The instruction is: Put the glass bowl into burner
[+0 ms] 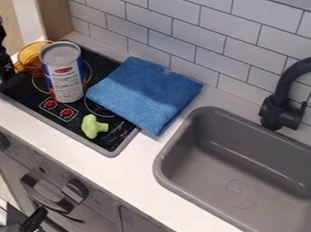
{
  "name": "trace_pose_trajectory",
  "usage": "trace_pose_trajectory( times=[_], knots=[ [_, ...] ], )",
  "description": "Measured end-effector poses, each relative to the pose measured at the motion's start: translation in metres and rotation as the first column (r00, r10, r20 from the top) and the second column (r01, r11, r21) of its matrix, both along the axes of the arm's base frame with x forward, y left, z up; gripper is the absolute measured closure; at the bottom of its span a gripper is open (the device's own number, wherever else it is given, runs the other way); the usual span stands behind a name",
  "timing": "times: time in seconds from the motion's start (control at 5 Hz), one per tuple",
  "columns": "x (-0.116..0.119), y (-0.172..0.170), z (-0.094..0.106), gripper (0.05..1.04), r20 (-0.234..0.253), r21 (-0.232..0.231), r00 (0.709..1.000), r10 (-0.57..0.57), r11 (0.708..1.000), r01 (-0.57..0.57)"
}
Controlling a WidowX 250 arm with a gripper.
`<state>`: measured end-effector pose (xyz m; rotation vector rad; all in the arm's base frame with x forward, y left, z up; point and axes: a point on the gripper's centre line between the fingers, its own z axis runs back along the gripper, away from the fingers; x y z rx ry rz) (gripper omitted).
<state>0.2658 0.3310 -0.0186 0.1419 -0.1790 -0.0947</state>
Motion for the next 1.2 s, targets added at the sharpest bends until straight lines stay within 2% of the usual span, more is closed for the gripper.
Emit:
trace_pose_trajectory(
  times=[0.4, 0.6, 0.8, 1.2],
  knots=[
    [0.004, 0.000, -0.013, 0.091, -0.036, -0.005, 0.998, -0.059, 0.998, 0.059],
    [0.003, 0.002, -0.020, 0.091, -0.049, 0.012, 0.996, -0.070, 0.997, 0.070],
    [0.000, -0.001, -0.031, 0.117, -0.081, 0.000, 0.994, -0.075, 0.997, 0.075],
    [0.003, 0.000, -0.032, 0.633, -0.102, -0.058, 0.988, -0.112, 0.993, 0.107]
  ],
)
